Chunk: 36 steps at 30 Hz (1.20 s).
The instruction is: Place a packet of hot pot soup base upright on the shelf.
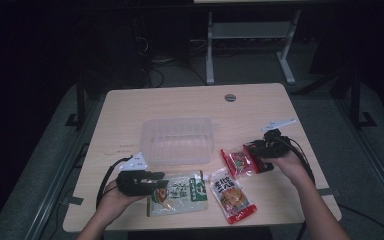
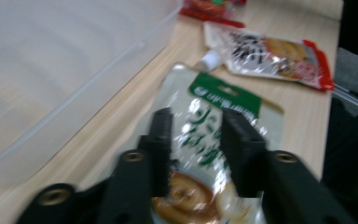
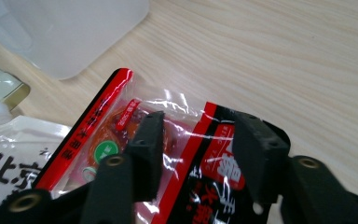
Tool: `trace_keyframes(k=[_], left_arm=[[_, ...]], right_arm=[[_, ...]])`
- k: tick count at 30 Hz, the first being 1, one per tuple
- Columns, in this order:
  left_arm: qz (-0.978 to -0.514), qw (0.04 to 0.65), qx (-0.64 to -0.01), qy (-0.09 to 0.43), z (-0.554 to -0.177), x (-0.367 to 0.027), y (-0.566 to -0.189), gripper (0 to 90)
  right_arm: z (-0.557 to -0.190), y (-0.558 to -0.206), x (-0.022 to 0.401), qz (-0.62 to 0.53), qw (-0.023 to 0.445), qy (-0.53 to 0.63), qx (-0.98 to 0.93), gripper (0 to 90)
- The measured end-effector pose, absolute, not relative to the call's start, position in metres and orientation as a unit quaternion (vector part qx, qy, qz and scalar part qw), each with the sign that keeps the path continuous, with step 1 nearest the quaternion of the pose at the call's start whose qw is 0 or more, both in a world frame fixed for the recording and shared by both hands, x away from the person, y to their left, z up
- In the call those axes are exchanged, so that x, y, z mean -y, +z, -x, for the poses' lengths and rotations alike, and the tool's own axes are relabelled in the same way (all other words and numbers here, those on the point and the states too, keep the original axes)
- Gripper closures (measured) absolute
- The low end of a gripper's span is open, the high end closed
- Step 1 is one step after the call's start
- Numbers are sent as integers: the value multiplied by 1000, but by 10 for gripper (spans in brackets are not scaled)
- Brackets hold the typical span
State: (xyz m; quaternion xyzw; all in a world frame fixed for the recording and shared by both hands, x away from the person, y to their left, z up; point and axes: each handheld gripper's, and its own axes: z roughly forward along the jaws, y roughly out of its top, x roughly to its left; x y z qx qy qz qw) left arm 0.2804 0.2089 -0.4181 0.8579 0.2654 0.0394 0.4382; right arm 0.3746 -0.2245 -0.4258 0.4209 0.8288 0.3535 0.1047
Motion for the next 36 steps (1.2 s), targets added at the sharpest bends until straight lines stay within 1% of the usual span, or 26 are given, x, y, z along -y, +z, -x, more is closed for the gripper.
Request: trace_keyframes(k=[2,4,6,9,14,22,27,36], left_arm=[[-861,437,-256,37,-280,-196,-416,771],[-867,432,-245,38,-281,-183,-414,851],[-870,431,-238,36,-283,-170,-413,897],[-873,429,-229,33,-288,-150,-411,898],[-879,426,-209,44,-295,-112,-409,898],[-872,436,-216,44,-315,-57,-423,898],[-874,428,-221,60,-328,-35,-432,898],[-883,400,-227,91,-343,-8,-443,898]], right_arm=[[-370,-425,228,-422,112,360,-824,456],[-364,-425,232,-428,111,359,-822,425],[-356,-426,237,-428,118,358,-821,404],[-351,-426,240,-429,121,356,-821,394],[-340,-425,248,-430,125,358,-819,373],[-333,-428,264,-440,131,362,-811,356],[-335,-428,269,-445,128,371,-805,355],[-337,-432,273,-449,121,373,-803,354]])
